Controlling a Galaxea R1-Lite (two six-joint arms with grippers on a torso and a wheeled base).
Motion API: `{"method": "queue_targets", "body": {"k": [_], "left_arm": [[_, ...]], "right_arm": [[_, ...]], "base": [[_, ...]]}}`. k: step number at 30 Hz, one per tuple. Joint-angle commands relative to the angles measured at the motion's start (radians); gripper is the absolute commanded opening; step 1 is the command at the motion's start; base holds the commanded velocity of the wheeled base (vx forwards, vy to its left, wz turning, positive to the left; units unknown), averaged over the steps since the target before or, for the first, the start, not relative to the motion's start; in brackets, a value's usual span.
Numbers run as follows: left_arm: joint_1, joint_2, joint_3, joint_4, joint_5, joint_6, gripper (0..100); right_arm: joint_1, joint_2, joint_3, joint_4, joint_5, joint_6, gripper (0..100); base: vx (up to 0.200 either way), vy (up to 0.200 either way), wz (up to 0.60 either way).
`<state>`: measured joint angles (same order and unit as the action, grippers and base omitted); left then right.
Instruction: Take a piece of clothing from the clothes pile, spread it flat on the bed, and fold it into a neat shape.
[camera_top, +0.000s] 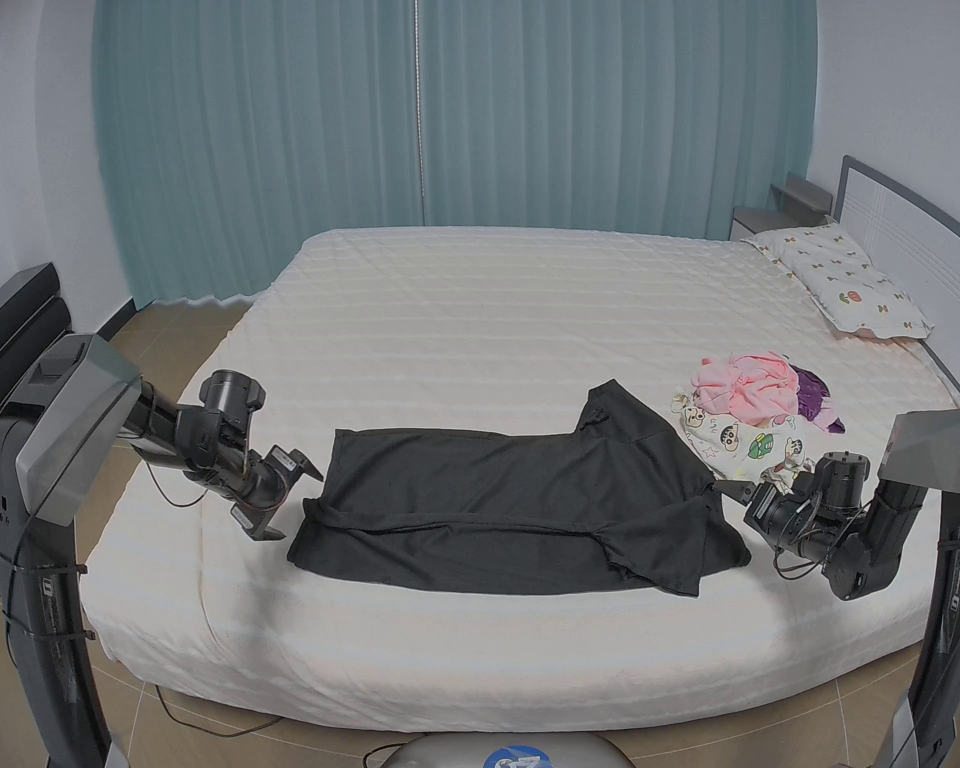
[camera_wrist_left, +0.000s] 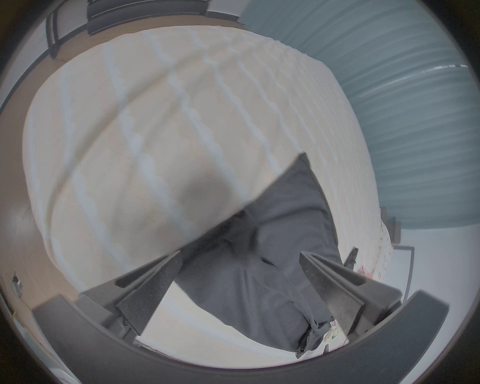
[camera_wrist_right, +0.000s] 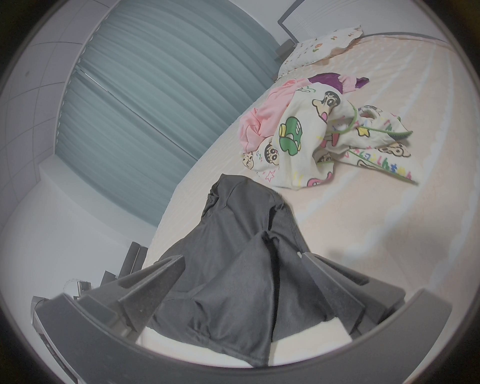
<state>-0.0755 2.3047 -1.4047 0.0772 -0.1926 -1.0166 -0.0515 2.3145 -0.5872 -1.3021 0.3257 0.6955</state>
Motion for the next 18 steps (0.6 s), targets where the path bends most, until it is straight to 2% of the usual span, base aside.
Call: {"method": "queue_targets", "body": {"k": [1,5,13,18], "left_arm": [[-0.067,0.047,-0.016,-0.02,0.054,-0.005,100],[-0.099,0.079,-0.025,-0.025,0.113,0.0,100],[-0.115,0.137,-0.091,-0.036,0.143,0.009,100],[-0.115,0.199,-0.208,-0.022,0.199,0.004,100]], "right_arm": [[0.004,-0.03,0.038,-0.003,-0.014,0.001,100],[0.01,-0.015,0.035,-0.002,-0.062,0.001,100],[0.03,-0.001,0.027,-0.003,-0.063,0.002,100],[0.041,0.01,0.018,-0.003,-0.065,0.001,100]], "base": [[0.0,0.0,0.0],[0.0,0.0,0.0],[0.0,0.0,0.0],[0.0,0.0,0.0]]}}
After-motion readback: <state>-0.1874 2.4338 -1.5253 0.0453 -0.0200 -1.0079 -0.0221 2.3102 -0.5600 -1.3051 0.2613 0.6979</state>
